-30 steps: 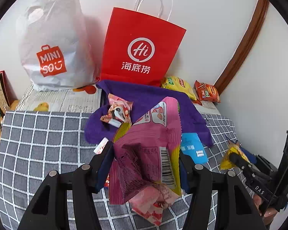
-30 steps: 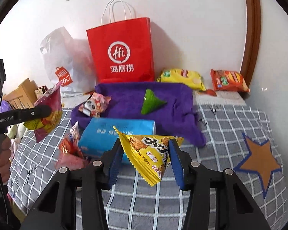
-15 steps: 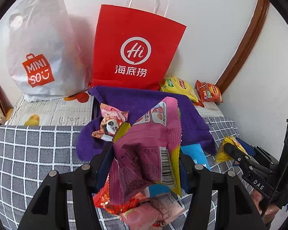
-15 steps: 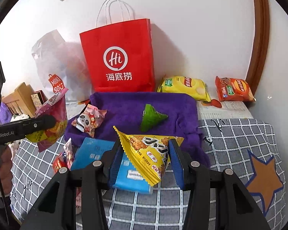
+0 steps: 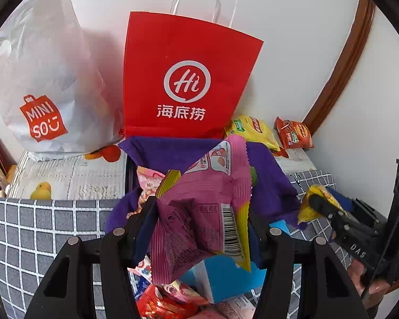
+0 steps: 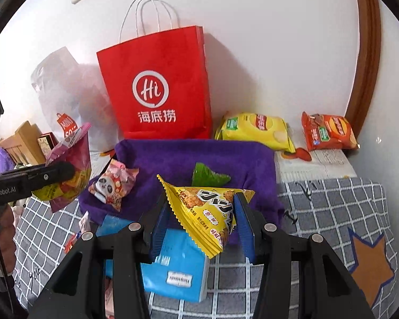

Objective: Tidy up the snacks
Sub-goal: 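Lift both held packs and carry them over the purple towel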

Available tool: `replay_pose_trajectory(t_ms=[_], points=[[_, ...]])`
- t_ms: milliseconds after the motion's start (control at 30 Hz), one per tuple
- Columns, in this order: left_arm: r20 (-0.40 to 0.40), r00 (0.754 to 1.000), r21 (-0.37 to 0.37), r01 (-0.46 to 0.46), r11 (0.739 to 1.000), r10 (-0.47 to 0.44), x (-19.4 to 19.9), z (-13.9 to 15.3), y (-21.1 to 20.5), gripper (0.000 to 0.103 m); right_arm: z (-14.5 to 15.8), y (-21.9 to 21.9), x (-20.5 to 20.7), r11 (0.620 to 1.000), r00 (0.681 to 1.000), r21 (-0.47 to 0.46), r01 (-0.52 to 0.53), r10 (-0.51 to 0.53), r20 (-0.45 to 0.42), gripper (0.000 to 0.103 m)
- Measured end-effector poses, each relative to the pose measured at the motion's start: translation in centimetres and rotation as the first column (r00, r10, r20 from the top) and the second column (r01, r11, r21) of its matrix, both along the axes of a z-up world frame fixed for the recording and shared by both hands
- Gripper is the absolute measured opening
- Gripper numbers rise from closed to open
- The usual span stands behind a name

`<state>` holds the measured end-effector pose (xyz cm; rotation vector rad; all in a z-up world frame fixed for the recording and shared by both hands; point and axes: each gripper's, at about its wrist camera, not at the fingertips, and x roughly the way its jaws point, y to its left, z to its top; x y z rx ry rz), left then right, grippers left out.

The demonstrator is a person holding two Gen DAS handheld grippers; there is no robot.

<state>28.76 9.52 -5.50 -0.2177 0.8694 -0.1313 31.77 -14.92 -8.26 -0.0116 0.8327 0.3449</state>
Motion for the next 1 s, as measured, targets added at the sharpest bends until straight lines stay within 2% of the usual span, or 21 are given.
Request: replay_pose_trajectory(t_ms=[233, 433, 600, 900, 1000], points=[[-0.004, 0.999, 0.001, -0.047, 0.999, 0.047, 0.9, -0.3, 2.3, 0.057, 0.4, 0.6, 2.0, 1.0, 1.0, -0.019, -0.014, 0.014, 0.019, 0.047], [-0.021, 0.997, -0.002, -0.074, 0.997, 0.074, 1.7, -0.9, 3.7, 0.057, -0.7, 1.0, 3.5, 1.0, 1.0, -0.018, -0.014, 0.014, 0.005, 0.047], [-0.024, 0.998, 0.006, -0.058, 0.998, 0.059, 2.9, -1.2, 3.0, 0.057, -1.8, 1.7, 5.0, 0.999, 0.999, -0.04, -0.031, 0.031, -0.013, 0.047], [-0.077, 0.996, 0.018, -0.042, 0.999, 0.043, 5.8, -3.6, 1.2, 0.057, -5.5, 1.9, 6.9, 0.998, 0.996, -0.055, -0.031, 0.026, -0.081, 0.047], [-0.091, 0.995, 0.023, -0.034, 0.999, 0.036, 6.6, -4.5, 0.7, 0.057, -6.4, 1.9, 7.0, 0.998, 0.996, -0.057, -0.038, 0.033, -0.078, 0.047]])
